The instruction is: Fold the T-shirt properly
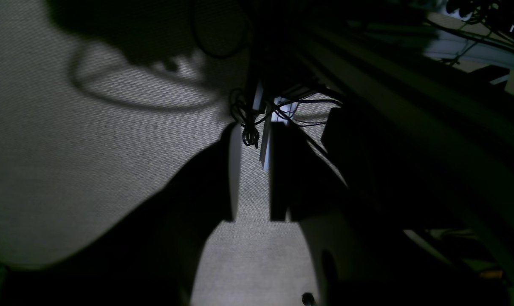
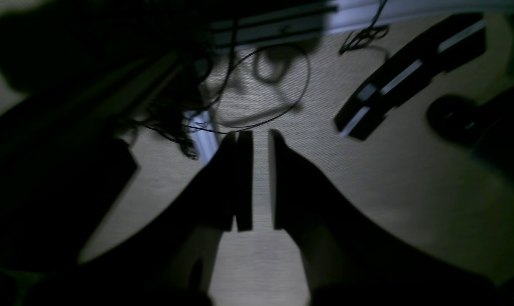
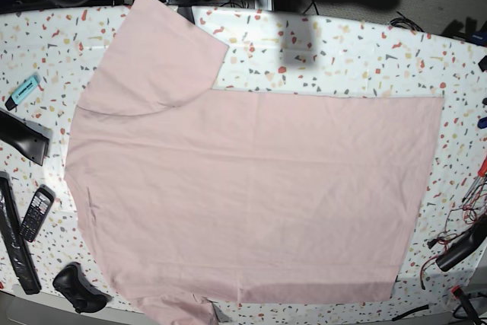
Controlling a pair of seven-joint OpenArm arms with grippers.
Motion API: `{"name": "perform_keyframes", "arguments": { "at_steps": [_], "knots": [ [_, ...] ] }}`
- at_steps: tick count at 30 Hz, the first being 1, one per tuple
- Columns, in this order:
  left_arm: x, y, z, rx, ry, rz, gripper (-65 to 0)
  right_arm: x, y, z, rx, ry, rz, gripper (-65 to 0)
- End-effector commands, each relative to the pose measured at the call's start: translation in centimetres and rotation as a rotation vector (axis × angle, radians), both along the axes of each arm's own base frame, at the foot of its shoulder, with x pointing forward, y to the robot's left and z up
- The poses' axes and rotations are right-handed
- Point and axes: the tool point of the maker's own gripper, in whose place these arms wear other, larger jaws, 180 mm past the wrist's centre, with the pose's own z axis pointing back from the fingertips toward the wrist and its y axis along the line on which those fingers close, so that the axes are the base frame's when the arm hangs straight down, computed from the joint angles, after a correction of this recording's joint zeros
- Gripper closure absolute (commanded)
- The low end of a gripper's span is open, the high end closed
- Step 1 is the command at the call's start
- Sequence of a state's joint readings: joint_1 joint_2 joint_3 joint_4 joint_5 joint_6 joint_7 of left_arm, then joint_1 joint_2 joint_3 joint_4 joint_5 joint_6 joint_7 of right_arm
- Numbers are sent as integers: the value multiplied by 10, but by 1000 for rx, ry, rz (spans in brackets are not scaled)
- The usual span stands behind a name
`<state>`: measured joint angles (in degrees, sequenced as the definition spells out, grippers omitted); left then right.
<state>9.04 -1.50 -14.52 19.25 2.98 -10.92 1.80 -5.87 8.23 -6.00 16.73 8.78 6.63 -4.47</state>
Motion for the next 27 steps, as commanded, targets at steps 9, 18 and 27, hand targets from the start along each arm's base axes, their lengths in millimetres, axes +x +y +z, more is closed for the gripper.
{"name": "perform_keyframes", "arguments": {
  "at_steps": [9,18,27],
  "knots": [
    [2,0,1,-1,-10,0,-112,-3,-2,0,-4,-5,5,-72],
    [4,1,1,0,-15,-1,-112,-3,0,0,5,-5,6,-72],
    [-1,3,2,6,-18,-2,-112,-15,3,1,16,-3,12,-72]
  ]
}}
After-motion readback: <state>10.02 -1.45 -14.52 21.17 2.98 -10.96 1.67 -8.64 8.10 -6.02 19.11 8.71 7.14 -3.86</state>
